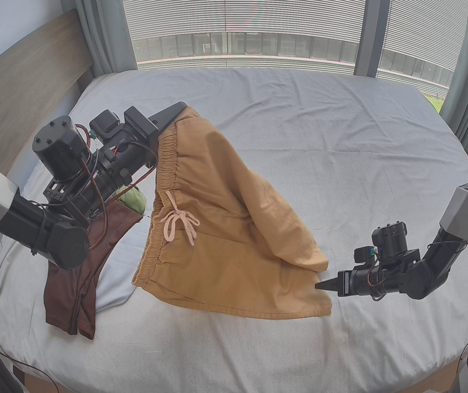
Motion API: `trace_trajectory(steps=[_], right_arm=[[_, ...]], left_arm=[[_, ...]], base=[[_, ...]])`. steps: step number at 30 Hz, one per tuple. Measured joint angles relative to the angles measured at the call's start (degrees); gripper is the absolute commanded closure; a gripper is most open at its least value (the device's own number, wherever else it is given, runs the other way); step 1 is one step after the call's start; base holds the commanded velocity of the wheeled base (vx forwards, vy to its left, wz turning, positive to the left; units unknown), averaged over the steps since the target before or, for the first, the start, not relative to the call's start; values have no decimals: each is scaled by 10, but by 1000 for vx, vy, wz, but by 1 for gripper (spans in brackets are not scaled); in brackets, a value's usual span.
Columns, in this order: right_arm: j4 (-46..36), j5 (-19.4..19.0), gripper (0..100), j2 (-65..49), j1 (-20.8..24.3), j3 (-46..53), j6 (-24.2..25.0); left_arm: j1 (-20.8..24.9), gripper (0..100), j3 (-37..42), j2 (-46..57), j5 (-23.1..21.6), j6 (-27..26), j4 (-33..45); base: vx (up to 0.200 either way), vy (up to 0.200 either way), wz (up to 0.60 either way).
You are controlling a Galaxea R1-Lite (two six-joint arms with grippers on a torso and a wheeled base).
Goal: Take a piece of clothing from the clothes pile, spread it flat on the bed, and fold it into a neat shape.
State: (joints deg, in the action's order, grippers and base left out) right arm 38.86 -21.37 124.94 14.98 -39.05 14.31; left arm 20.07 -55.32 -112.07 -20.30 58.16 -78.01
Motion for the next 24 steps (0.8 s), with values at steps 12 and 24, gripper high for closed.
trace_trajectory(steps=[12,24], right_arm=[[90,-30,0,40,-30,-86,78],[86,-33,0,106,-30,-175,220]], left_arm=[[1,100,7,0,3,0,-15],[-2,100,21,0,3,0,-34]], base=[[0,0,0],[0,0,0]])
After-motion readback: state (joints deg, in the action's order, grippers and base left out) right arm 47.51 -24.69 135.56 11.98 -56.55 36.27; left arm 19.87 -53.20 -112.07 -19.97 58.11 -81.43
